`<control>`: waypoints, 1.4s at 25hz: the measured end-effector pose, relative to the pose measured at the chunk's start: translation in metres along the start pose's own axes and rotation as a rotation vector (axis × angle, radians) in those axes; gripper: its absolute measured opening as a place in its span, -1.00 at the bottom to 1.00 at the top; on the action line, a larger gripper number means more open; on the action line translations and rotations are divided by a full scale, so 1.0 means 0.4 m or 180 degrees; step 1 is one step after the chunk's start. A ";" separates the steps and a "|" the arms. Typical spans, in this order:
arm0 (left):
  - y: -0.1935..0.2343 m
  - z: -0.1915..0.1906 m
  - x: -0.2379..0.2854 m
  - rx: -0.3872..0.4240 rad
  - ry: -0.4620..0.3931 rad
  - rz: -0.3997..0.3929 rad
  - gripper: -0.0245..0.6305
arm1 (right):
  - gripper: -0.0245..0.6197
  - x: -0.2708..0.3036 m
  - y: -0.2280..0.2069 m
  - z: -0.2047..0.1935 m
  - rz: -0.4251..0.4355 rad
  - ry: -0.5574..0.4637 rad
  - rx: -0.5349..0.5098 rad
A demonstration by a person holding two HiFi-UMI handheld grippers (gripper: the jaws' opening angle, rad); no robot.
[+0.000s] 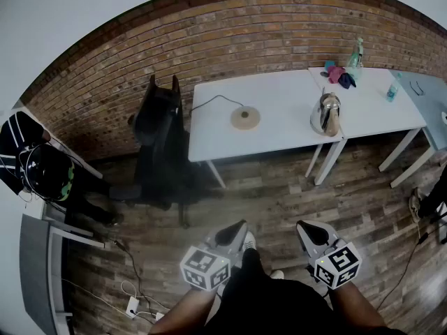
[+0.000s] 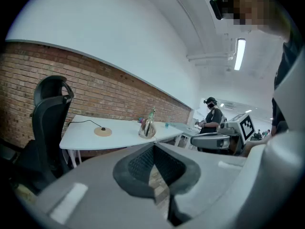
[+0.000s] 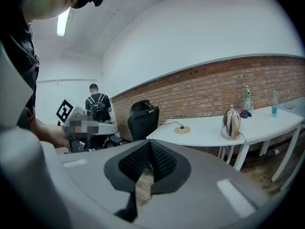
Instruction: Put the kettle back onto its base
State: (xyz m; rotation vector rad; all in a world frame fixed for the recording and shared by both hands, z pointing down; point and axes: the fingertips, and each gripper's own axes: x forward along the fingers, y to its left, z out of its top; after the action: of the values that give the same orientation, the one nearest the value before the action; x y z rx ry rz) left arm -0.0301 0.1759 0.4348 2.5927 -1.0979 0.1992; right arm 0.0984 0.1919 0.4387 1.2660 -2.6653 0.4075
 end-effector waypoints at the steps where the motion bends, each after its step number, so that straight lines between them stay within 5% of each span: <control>1: -0.001 -0.001 0.002 0.0002 0.0005 -0.0005 -0.93 | -0.85 -0.001 -0.002 0.000 -0.0002 -0.0001 0.0000; 16: -0.001 -0.001 0.005 0.0051 0.0038 0.0023 -0.93 | -0.84 0.003 0.023 0.015 0.0165 -0.0088 -0.0100; 35: 0.000 0.000 0.025 0.0025 0.0051 0.0024 -0.93 | -0.84 0.008 -0.023 -0.002 0.0009 -0.0023 0.0051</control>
State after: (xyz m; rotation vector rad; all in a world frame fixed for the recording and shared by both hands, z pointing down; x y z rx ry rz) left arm -0.0232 0.1692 0.4373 2.5897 -1.1038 0.2262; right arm 0.1035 0.1842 0.4417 1.2706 -2.6753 0.4262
